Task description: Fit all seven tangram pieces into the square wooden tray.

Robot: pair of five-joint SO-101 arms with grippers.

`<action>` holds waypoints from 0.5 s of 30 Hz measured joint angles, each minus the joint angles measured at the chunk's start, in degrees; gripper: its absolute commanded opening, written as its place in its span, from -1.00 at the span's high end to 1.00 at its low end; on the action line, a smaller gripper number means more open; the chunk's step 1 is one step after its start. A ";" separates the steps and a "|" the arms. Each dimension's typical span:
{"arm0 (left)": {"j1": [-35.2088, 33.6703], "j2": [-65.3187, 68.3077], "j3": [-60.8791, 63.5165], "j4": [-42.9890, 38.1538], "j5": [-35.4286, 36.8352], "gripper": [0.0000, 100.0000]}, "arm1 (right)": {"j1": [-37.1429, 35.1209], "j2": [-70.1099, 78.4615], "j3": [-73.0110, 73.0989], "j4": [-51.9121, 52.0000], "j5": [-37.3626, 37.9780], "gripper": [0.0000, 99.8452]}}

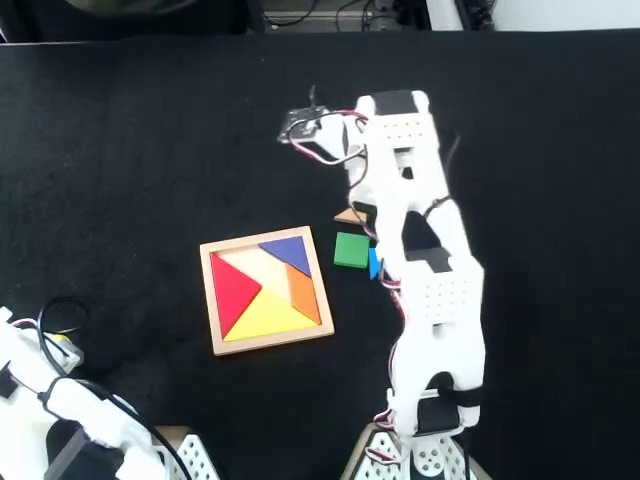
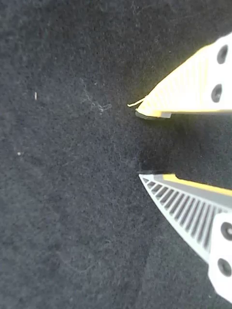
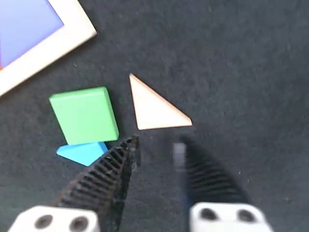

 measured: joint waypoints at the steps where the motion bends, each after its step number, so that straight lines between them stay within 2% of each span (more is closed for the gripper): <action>1: 0.00 0.00 0.00 0.00 0.00 0.61 | -0.18 0.00 0.00 0.00 0.53 0.55; 8: 0.00 0.00 0.00 0.00 0.00 0.61 | -0.35 4.92 0.62 -0.26 5.45 0.56; 15: 0.00 0.00 0.00 0.00 0.00 0.61 | -0.26 5.71 0.53 0.88 6.07 0.56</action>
